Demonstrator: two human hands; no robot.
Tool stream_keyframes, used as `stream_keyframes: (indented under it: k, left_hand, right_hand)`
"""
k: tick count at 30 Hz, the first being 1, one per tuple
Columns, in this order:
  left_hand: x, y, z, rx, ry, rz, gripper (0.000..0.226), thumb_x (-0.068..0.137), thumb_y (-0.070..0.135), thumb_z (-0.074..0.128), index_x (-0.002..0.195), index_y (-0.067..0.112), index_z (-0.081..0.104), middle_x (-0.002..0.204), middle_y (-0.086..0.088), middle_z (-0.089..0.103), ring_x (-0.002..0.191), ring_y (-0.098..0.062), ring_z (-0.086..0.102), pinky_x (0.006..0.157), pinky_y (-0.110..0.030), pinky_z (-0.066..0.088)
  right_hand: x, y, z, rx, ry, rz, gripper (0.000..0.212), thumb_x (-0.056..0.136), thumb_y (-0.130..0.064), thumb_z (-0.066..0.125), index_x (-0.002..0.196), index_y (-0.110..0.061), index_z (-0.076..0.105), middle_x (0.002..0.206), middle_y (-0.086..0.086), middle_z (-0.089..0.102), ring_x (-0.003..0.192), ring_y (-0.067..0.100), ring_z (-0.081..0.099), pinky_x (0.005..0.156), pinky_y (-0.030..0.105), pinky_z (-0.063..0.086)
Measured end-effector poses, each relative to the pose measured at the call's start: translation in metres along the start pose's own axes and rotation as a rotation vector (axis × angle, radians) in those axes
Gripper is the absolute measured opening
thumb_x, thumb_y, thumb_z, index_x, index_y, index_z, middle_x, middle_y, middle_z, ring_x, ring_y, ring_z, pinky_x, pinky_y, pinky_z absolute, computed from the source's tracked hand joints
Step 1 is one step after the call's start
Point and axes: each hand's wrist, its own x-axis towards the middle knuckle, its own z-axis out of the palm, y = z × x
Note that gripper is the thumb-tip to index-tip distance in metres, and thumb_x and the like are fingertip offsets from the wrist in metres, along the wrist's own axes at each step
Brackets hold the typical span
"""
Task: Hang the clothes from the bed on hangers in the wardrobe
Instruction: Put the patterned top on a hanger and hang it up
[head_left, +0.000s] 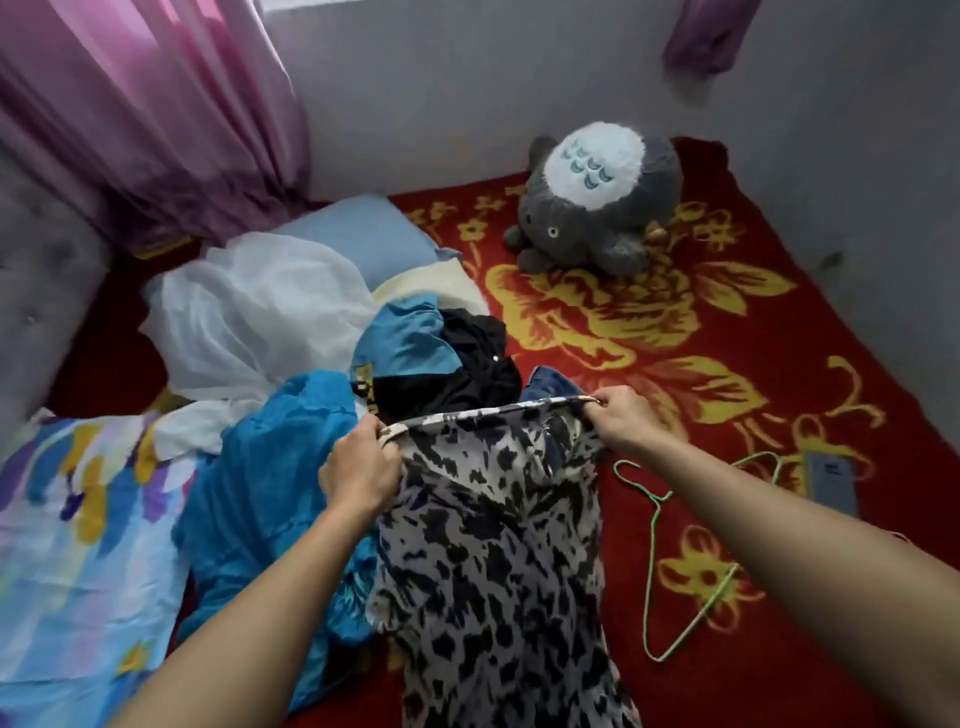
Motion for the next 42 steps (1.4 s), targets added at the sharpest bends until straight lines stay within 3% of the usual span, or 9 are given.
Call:
stream_keyframes:
  k: [5,9,12,17,24,29,35,39,42]
  left_hand:
    - [0.063,-0.005,0.092,-0.291,-0.017,-0.222,0.020,0.092,0.022,0.050,0.106,0.008,0.054,0.106,-0.019,0.062,0.102,-0.038,0.054,0.079,-0.038,0.038]
    - [0.085,-0.021,0.160,-0.341,-0.025,-0.175,0.061,0.088,0.040,0.060,0.139,0.015,0.037,0.134,-0.011,0.045,0.127,-0.028,0.042,0.106,-0.040,0.034]
    - [0.078,-0.039,0.208,-0.151,-0.094,-0.099,0.049,0.093,0.035,0.053,0.136,0.016,0.042,0.138,-0.014,0.039,0.128,-0.030,0.037,0.104,-0.040,0.032]
    - [0.061,-0.059,0.251,-0.019,-0.270,-0.097,0.045,0.094,0.039,0.049,0.133,0.016,0.046,0.137,-0.013,0.040,0.123,-0.032,0.043,0.099,-0.043,0.039]
    - [0.067,-0.067,0.269,-0.071,-0.112,-0.042,0.036,0.092,0.034,0.052,0.124,0.016,0.051,0.127,-0.008,0.048,0.116,-0.026,0.047,0.093,-0.042,0.042]
    - [0.062,-0.078,0.274,-0.230,-0.043,-0.026,0.050,0.087,0.035,0.060,0.131,0.021,0.041,0.128,-0.004,0.048,0.118,-0.022,0.046,0.098,-0.043,0.042]
    - [0.076,-0.058,0.239,-0.436,-0.046,-0.385,0.070,0.085,0.047,0.063,0.141,0.013,0.035,0.110,-0.005,0.056,0.105,-0.021,0.050,0.089,-0.035,0.038]
    - [0.100,-0.060,0.225,-0.465,-0.111,-0.532,0.022,0.083,0.033,0.066,0.073,0.014,0.065,0.074,-0.006,0.068,0.081,-0.031,0.066,0.074,-0.042,0.055]
    - [0.106,-0.065,0.216,-0.476,-0.083,-0.564,0.021,0.083,0.026,0.064,0.068,0.012,0.062,0.072,-0.009,0.066,0.081,-0.032,0.063,0.071,-0.037,0.050]
  right_hand:
    - [0.087,0.025,0.073,0.355,-0.114,0.127,0.031,0.094,-0.020,0.050,0.100,0.008,0.061,0.091,0.015,0.065,0.082,0.033,0.061,0.065,0.034,0.041]
    - [0.120,0.051,0.125,0.586,-0.378,0.180,0.063,0.096,-0.031,0.058,0.150,-0.018,0.028,0.139,0.003,0.045,0.109,0.020,0.056,0.085,0.040,0.051]
    - [0.113,0.098,0.168,0.348,-0.254,0.238,0.061,0.091,-0.032,0.065,0.145,-0.019,0.039,0.138,0.005,0.051,0.121,0.023,0.053,0.095,0.037,0.047]
    - [0.086,0.181,0.171,0.196,0.112,0.438,0.030,0.084,-0.018,0.066,0.114,-0.013,0.065,0.105,0.010,0.069,0.101,0.030,0.062,0.081,0.031,0.044]
    - [0.102,0.258,0.179,0.094,0.197,0.801,0.081,0.078,-0.024,0.079,0.143,-0.010,0.031,0.131,0.026,0.053,0.122,0.044,0.049,0.099,0.045,0.039]
    - [0.113,0.258,0.212,0.152,0.283,0.673,0.052,0.087,-0.023,0.063,0.135,-0.014,0.044,0.115,0.020,0.065,0.110,0.041,0.059,0.096,0.046,0.047]
    - [0.121,0.159,0.148,0.391,0.558,0.233,0.023,0.094,-0.015,0.055,0.117,-0.010,0.058,0.096,0.007,0.061,0.086,0.023,0.057,0.076,0.036,0.046]
    - [0.113,0.088,0.089,0.647,0.425,0.044,0.039,0.079,-0.056,0.067,0.073,-0.020,0.053,0.061,-0.002,0.050,0.057,0.018,0.048,0.059,0.041,0.048]
    - [0.104,0.050,0.075,0.509,0.323,-0.104,0.043,0.089,-0.055,0.058,0.064,-0.021,0.051,0.056,-0.003,0.049,0.048,0.008,0.043,0.048,0.026,0.039]
